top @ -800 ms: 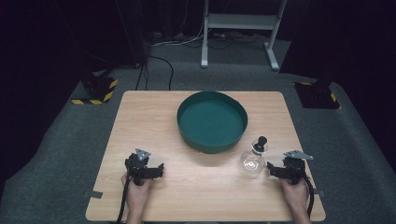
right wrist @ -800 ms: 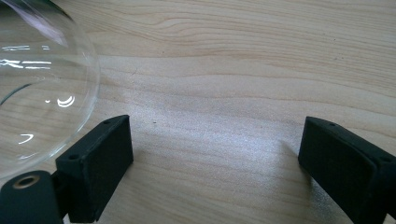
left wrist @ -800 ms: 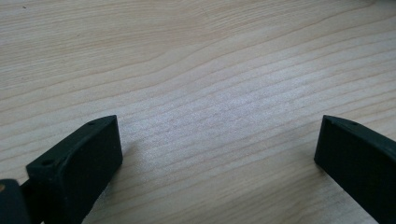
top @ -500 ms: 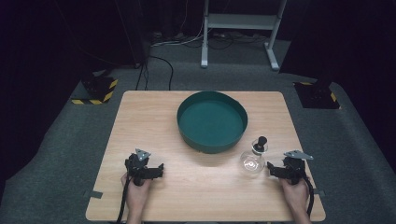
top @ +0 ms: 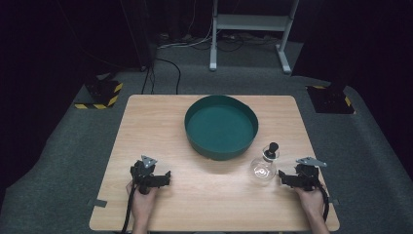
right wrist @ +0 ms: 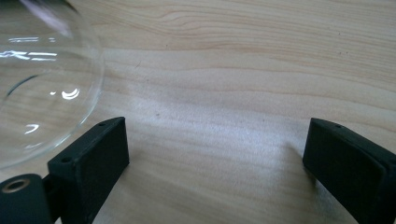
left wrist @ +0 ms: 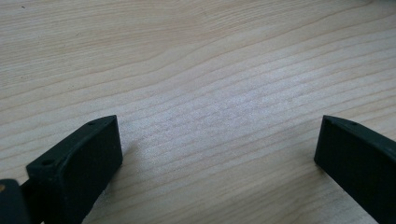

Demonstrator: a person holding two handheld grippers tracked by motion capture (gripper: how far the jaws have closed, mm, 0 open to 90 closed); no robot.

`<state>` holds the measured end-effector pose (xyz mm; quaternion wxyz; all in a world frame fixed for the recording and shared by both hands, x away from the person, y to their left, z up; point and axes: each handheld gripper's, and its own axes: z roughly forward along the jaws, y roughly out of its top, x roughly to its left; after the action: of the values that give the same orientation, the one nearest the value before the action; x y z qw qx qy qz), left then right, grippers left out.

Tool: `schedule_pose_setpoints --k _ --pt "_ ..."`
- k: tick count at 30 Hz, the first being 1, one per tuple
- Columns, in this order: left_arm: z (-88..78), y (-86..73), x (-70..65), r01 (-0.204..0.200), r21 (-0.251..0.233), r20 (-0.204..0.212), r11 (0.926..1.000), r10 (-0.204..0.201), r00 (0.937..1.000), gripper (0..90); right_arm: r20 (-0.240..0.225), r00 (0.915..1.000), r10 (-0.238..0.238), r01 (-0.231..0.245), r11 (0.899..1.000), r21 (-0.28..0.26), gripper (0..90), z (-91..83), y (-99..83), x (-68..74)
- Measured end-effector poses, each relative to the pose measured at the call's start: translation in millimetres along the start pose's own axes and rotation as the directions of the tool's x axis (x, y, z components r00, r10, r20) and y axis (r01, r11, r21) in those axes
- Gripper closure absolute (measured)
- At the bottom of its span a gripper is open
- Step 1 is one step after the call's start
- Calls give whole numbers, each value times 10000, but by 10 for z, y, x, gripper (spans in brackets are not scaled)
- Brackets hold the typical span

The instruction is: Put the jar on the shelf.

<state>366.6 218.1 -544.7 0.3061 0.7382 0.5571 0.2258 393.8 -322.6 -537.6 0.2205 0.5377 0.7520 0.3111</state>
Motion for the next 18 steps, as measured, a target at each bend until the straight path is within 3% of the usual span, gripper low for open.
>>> schedule_pose_setpoints --k 12,18 --pt "0 0 0 1 -2 0 10000 -1 10000 11 -801 9966 -189 113 9955 -938 40 -323 -36 50" --pt "0 0 -1 3 -3 -1 10000 -3 10000 11 -1558 9878 86 -225 9959 -878 36 -430 -101 100"
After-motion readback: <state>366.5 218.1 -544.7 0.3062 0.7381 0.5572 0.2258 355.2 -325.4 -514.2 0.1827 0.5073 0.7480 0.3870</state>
